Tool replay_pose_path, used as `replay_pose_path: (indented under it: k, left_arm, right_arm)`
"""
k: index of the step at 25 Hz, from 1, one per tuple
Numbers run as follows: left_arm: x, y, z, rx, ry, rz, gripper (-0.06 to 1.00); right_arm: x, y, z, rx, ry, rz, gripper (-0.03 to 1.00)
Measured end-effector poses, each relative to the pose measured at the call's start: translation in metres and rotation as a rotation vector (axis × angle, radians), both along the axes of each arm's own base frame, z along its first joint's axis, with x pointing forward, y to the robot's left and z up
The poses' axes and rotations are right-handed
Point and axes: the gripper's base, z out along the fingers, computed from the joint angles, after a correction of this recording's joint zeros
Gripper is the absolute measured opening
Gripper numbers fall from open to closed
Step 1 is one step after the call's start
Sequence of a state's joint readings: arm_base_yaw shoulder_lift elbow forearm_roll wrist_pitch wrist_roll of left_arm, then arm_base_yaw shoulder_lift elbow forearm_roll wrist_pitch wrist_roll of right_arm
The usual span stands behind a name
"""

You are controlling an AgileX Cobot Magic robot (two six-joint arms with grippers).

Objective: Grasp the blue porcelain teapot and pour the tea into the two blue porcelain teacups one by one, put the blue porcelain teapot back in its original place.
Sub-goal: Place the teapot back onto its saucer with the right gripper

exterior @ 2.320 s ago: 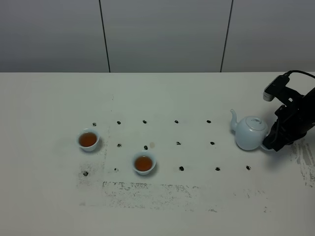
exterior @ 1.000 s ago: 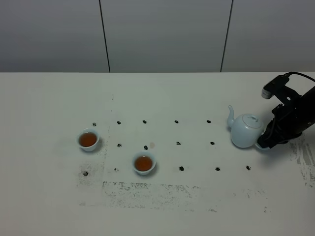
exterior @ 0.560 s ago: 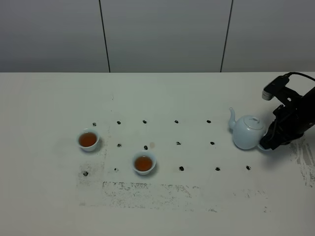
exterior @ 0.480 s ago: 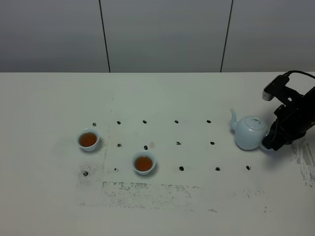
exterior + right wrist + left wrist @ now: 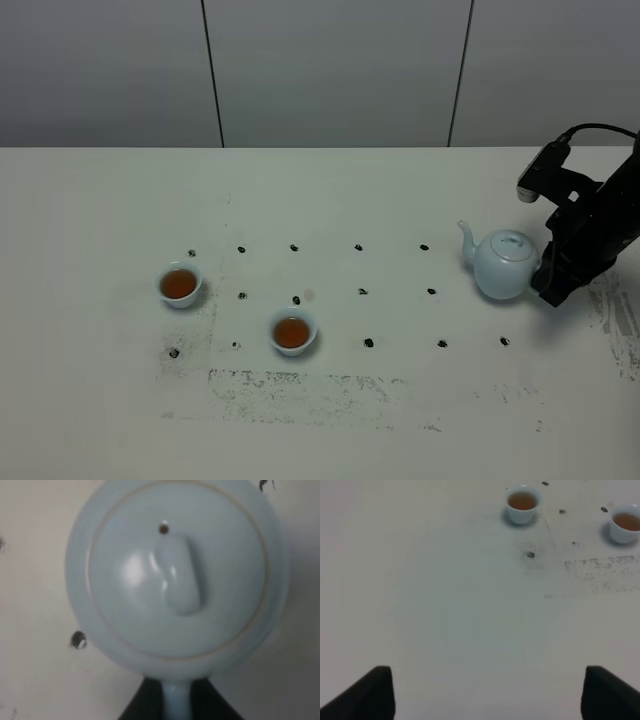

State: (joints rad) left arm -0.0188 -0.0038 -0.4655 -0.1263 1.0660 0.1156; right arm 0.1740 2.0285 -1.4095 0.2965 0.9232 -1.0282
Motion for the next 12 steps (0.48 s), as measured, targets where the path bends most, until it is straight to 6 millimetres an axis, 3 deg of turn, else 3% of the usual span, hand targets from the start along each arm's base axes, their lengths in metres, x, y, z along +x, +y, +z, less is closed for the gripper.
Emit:
replay_pose_path:
  k: [4, 12]
  left_arm:
    - [0.000, 0.000, 0.000, 0.000, 0.000, 0.000, 0.76]
    - [0.000, 0.000, 0.000, 0.000, 0.000, 0.000, 0.76]
  right_arm:
    - [0.003, 0.000, -0.011, -0.008, 0.009, -0.002, 0.04]
    - [0.005, 0.000, -0.013, 0.000, -0.004, -0.039, 0.05]
